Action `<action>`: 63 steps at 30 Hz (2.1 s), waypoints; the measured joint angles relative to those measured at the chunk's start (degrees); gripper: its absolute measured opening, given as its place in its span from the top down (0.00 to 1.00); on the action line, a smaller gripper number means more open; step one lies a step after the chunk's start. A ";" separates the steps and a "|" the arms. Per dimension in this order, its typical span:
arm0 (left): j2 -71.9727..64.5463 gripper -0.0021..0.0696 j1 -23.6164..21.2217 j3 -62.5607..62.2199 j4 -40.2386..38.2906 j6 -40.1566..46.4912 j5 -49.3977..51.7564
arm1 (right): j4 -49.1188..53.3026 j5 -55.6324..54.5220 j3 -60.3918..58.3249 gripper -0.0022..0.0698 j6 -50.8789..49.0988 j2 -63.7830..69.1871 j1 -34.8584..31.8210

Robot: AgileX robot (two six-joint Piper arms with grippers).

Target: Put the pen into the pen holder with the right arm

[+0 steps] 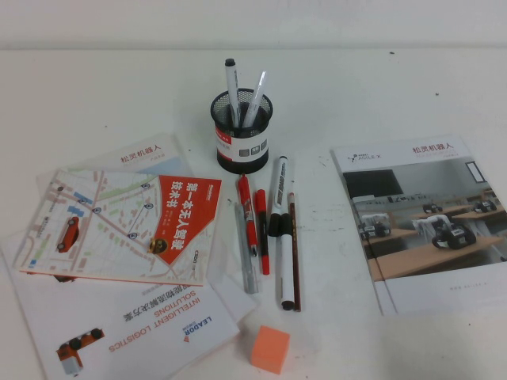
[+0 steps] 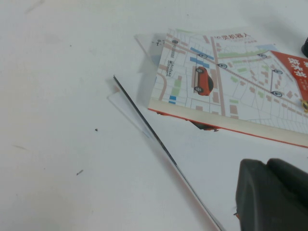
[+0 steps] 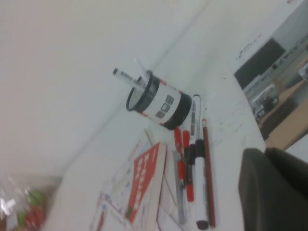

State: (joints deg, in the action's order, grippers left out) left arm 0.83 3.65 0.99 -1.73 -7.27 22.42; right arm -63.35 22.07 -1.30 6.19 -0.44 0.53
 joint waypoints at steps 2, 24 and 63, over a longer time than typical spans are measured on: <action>0.00 0.97 0.00 0.00 0.00 0.00 0.00 | 1.05 1.81 1.39 1.00 2.36 0.00 0.00; 0.00 0.97 0.00 0.00 0.00 0.00 0.00 | 30.21 42.19 54.66 1.00 8.99 56.03 1.11; 0.00 0.97 0.00 0.00 0.00 0.00 0.00 | 60.18 48.06 100.00 1.00 -19.62 119.06 36.84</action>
State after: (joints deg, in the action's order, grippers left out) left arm 0.83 3.65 0.99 -1.73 -7.27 22.42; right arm -3.17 70.13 98.71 -13.43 118.61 37.37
